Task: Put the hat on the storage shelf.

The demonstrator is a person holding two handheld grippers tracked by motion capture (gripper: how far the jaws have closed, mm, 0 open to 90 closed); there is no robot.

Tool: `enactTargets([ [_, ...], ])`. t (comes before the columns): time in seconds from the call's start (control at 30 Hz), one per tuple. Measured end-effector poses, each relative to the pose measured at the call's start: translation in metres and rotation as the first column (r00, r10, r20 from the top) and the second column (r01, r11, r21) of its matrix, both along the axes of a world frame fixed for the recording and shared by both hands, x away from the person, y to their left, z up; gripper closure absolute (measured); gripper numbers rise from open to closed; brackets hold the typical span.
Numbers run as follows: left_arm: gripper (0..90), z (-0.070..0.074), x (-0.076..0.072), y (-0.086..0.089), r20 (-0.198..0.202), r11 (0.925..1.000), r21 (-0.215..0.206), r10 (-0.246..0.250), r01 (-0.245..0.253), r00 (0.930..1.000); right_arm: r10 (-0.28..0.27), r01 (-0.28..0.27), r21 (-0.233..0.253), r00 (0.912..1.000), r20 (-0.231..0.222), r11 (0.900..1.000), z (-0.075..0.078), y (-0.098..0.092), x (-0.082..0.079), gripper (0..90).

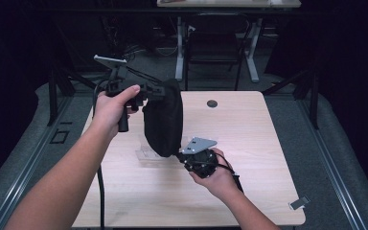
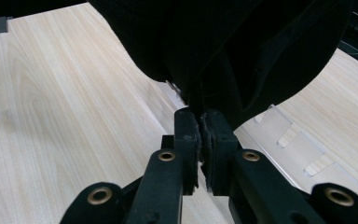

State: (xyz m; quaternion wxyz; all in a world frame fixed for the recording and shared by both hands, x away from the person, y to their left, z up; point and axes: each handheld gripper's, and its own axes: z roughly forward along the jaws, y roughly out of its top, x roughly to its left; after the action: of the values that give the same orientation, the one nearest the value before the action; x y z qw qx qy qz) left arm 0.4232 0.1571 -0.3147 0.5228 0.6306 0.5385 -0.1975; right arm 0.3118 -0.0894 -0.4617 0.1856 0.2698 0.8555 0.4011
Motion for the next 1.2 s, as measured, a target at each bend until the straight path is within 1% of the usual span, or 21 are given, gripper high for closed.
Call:
enactTargets([
  [0.23, 68.2, -0.003, -0.001, 0.013, 0.000, 0.9996, 0.020, 0.021, -0.021, 0.9998, -0.014, 0.014, 0.015, 0.9998, -0.012, 1.000, -0.003, -0.005, 0.001, 85.4],
  [0.33, 67.9, -0.006, -0.003, 0.019, -0.001, 0.9993, 0.027, 0.026, -0.026, 0.9997, -0.014, 0.014, 0.006, 0.9997, -0.021, 1.000, -0.005, -0.009, 0.002, 85.5],
  [0.4, 67.8, -0.009, -0.004, 0.022, -0.002, 0.9987, 0.043, 0.028, -0.028, 0.9996, -0.026, 0.026, 0.010, 0.9993, -0.028, 1.000, -0.009, -0.010, 0.002, 85.5],
  [0.47, 67.6, -0.014, -0.008, 0.027, -0.006, 0.9965, 0.079, 0.028, -0.028, 0.9996, -0.038, 0.037, -0.018, 0.9978, -0.055, 0.999, -0.016, -0.014, 0.005, 85.6],
  [0.5, 67.4, -0.017, -0.009, 0.029, -0.008, 0.9956, 0.089, 0.029, -0.028, 0.9995, -0.044, 0.044, 0.000, 0.9978, -0.051, 0.999, -0.019, -0.016, 0.005, 85.6],
  [0.6, 66.9, -0.021, -0.010, 0.033, -0.012, 0.9945, 0.100, 0.032, -0.030, 0.9994, -0.052, 0.057, 0.050, 0.9947, -0.088, 0.997, -0.020, -0.021, 0.008, 85.6],
  [0.63, 66.8, -0.024, -0.010, 0.038, -0.014, 0.9923, 0.117, 0.044, -0.042, 0.9989, -0.055, 0.059, 0.049, 0.9946, -0.088, 0.997, -0.020, -0.022, 0.008, 85.5],
  [0.67, 66.7, -0.024, -0.010, 0.038, -0.014, 0.9923, 0.117, 0.044, -0.042, 0.9989, -0.055, 0.059, 0.049, 0.9946, -0.088, 0.997, -0.020, -0.022, 0.008, 85.5],
  [0.7, 66.4, -0.027, -0.010, 0.042, -0.006, 0.9889, 0.137, 0.058, -0.057, 0.9983, -0.059, 0.063, 0.045, 0.9945, -0.086, 0.997, -0.020, -0.022, 0.008, 85.5],
  [0.73, 66.3, -0.027, -0.010, 0.042, -0.006, 0.9889, 0.137, 0.058, -0.057, 0.9983, -0.059, 0.063, 0.045, 0.9945, -0.086, 0.997, -0.020, -0.022, 0.008, 85.5],
  [0.77, 66.3, -0.027, -0.011, 0.044, -0.006, 0.9869, 0.147, 0.067, -0.066, 0.9977, -0.058, 0.062, 0.043, 0.9947, -0.084, 0.997, -0.020, -0.022, 0.008, 85.4],
  [0.83, 66.1, -0.032, -0.012, 0.050, 0.017, 0.9811, 0.180, 0.068, -0.070, 0.9975, -0.057, 0.061, 0.044, 0.9948, -0.084, 0.997, -0.020, -0.022, 0.008, 85.2],
  [0.9, 65.9, -0.033, -0.013, 0.051, 0.009, 0.9790, 0.188, 0.078, -0.079, 0.9969, -0.062, 0.066, 0.043, 0.9949, -0.080, 0.997, -0.020, -0.022, 0.007, 84.9],
  [0.93, 65.9, -0.035, -0.013, 0.053, 0.024, 0.9749, 0.210, 0.070, -0.073, 0.9973, -0.062, 0.066, 0.043, 0.9949, -0.080, 0.997, -0.020, -0.022, 0.007, 84.9],
  [0.97, 65.9, -0.036, -0.014, 0.053, 0.019, 0.9710, 0.226, 0.076, -0.078, 0.9970, -0.063, 0.066, 0.039, 0.9949, -0.078, 0.997, -0.020, -0.022, 0.007, 84.7],
  [1.0, 65.6, -0.039, -0.015, 0.056, 0.034, 0.9600, 0.268, 0.074, -0.080, 0.9967, -0.066, 0.069, 0.040, 0.9945, -0.082, 0.997, -0.020, -0.024, 0.007, 82.8],
  [1.07, 65.1, -0.041, -0.016, 0.057, 0.034, 0.9585, 0.273, 0.075, -0.081, 0.9966, -0.069, 0.072, 0.037, 0.9940, -0.085, 0.997, -0.021, -0.026, 0.006, 80.4],
  [1.1, 64.4, -0.044, -0.018, 0.060, 0.046, 0.9467, 0.311, 0.073, -0.084, 0.9962, -0.069, 0.072, 0.034, 0.9941, -0.084, 0.997, -0.020, -0.027, 0.006, 79.4],
  [1.13, 63.6, -0.046, -0.019, 0.061, 0.056, 0.9403, 0.329, 0.074, -0.088, 0.9957, -0.070, 0.073, 0.037, 0.9944, -0.079, 0.997, -0.020, -0.028, 0.005, 77.9],
  [1.17, 63.0, -0.046, -0.019, 0.061, 0.056, 0.9403, 0.329, 0.074, -0.088, 0.9957, -0.070, 0.073, 0.037, 0.9944, -0.079, 0.997, -0.020, -0.028, 0.005, 77.9],
  [1.2, 62.5, -0.048, -0.020, 0.061, 0.057, 0.9340, 0.345, 0.077, -0.092, 0.9954, -0.074, 0.077, 0.041, 0.9946, -0.073, 0.996, -0.019, -0.031, 0.004, 74.6],
])
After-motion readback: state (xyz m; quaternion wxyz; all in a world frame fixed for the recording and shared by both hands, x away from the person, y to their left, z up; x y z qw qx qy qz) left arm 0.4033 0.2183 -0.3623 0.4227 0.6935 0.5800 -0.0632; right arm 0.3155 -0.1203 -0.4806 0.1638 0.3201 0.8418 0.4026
